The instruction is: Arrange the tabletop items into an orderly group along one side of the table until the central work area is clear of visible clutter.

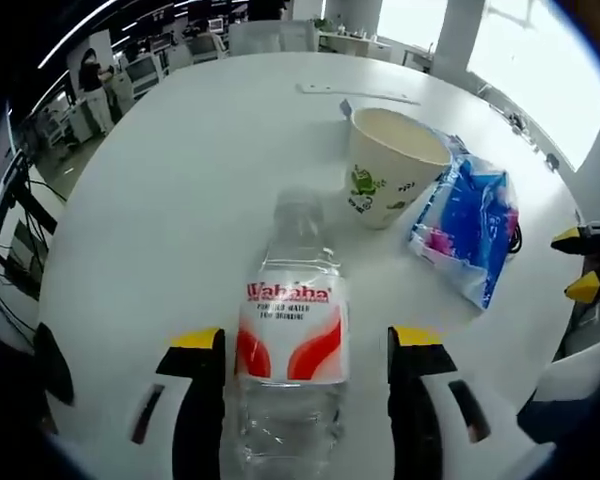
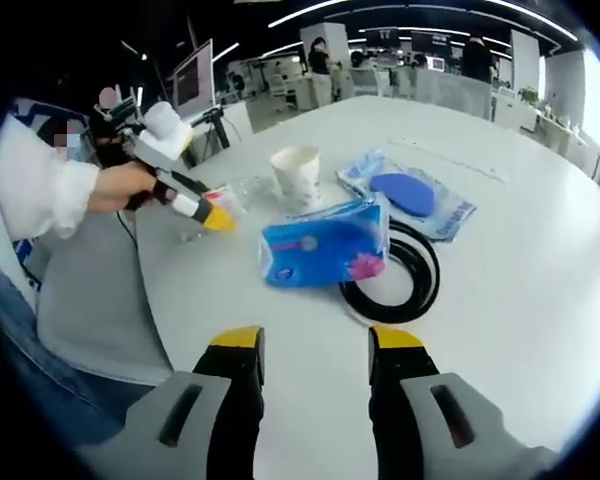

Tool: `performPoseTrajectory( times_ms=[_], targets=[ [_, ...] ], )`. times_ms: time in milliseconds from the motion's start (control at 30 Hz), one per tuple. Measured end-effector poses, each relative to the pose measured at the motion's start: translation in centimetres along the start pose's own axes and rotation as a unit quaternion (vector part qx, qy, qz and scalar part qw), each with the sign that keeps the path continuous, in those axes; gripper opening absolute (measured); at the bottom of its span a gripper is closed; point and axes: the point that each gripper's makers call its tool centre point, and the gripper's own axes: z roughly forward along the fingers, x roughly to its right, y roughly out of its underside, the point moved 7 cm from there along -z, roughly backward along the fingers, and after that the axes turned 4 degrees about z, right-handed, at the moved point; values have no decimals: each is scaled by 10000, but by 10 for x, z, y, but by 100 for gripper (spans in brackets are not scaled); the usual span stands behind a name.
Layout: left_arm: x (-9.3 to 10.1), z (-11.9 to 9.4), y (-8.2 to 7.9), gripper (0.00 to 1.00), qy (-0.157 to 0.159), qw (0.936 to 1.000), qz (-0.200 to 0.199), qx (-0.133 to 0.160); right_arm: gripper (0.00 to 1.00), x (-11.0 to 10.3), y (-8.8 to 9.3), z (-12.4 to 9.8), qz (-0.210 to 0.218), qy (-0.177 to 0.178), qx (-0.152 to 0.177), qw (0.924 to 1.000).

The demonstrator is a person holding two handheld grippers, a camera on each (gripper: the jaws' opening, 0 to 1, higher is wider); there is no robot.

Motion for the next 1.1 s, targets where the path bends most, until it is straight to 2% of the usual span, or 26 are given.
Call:
performPoseTrajectory(
  times_ms=[100, 133, 400, 533, 733, 900, 1033, 1100],
  targets=[
    [-4, -1, 3, 45, -163, 9996, 216, -104, 38, 0, 0, -1, 26, -15, 19, 10000],
    [-4, -1, 1, 46, -128, 9998, 153, -17, 38, 0, 0, 0, 26, -22, 20, 10000],
    [-5, -6, 5, 42, -70, 9999, 137, -1, 35, -1, 2, 1, 168, -111, 22, 9998],
    [-5, -11, 9, 41, -86, 9995, -178, 231, 35, -2, 1, 1, 132, -134, 23, 9998],
    [-8, -21, 13, 39, -122, 9985, -294, 439, 34, -3, -2, 3, 165, -187, 51, 9997],
    [-9, -32, 12, 37, 62, 9933, -838, 798, 33, -7, -6, 5, 375, -299, 155, 9987],
    [-11, -31, 19, 36, 48, 9936, -873, 715, 33, -12, -9, 10, 556, -418, 206, 9974],
    [-9, -33, 19, 36, 159, 9870, -1327, 895, 33, -16, -11, 11, 559, -481, 205, 9971]
  ],
)
